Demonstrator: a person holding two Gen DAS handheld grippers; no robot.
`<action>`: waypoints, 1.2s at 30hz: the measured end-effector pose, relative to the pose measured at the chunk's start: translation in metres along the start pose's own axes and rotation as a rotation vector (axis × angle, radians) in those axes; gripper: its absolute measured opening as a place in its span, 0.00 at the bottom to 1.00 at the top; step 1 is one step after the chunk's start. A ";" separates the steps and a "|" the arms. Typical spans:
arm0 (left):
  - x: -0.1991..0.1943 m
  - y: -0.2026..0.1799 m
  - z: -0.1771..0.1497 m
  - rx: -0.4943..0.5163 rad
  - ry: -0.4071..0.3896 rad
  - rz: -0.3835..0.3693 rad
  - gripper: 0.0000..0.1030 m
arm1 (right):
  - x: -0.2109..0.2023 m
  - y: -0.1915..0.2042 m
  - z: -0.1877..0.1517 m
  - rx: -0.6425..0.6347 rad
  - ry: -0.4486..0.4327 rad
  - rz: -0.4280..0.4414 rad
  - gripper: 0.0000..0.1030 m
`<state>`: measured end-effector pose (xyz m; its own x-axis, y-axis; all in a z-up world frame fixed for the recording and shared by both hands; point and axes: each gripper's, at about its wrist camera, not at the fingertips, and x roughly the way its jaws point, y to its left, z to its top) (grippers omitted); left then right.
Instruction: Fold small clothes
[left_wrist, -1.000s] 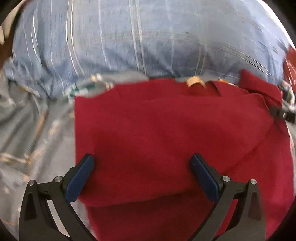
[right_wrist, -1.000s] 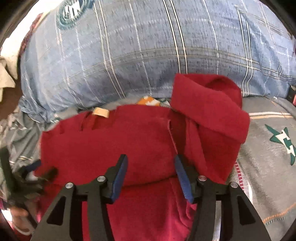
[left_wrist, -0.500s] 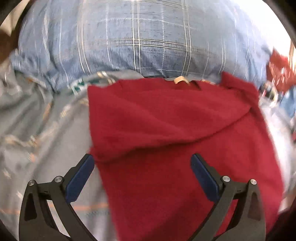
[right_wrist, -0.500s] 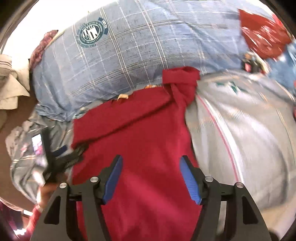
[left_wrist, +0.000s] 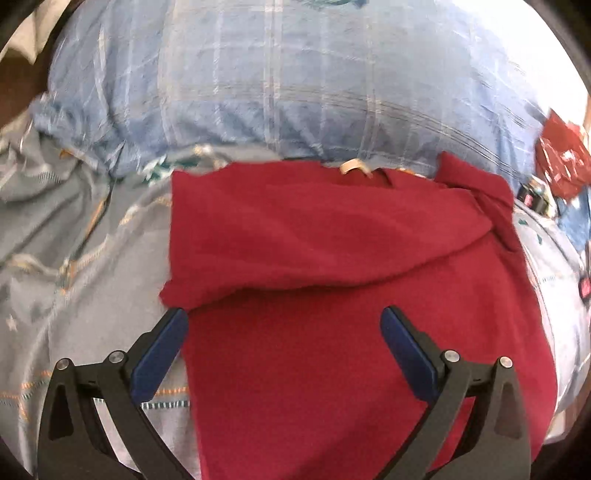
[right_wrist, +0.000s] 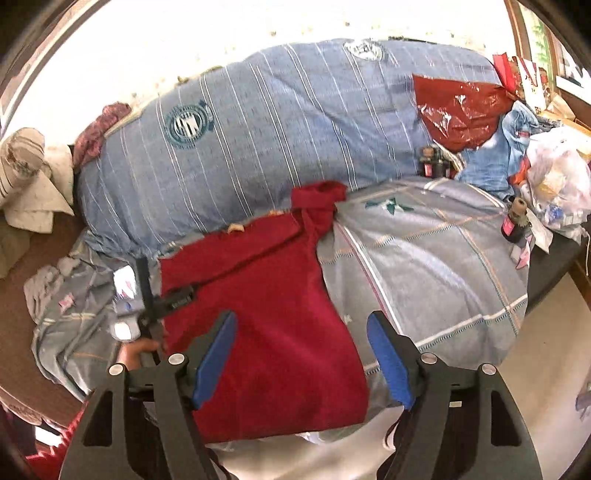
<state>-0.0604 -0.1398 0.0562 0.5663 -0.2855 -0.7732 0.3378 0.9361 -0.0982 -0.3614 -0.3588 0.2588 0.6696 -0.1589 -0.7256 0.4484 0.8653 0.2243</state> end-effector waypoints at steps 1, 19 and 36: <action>0.002 0.005 0.000 -0.030 0.014 -0.006 1.00 | -0.003 0.003 -0.001 0.005 -0.006 0.007 0.73; 0.011 0.001 -0.004 -0.010 0.027 0.009 1.00 | 0.018 -0.014 -0.004 0.035 0.046 0.021 0.73; -0.029 -0.009 0.028 0.067 -0.053 0.045 1.00 | 0.110 0.013 0.005 -0.129 0.181 0.043 0.73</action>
<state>-0.0583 -0.1456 0.0969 0.6206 -0.2556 -0.7413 0.3595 0.9329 -0.0207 -0.2793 -0.3677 0.1855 0.5641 -0.0430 -0.8246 0.3345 0.9249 0.1806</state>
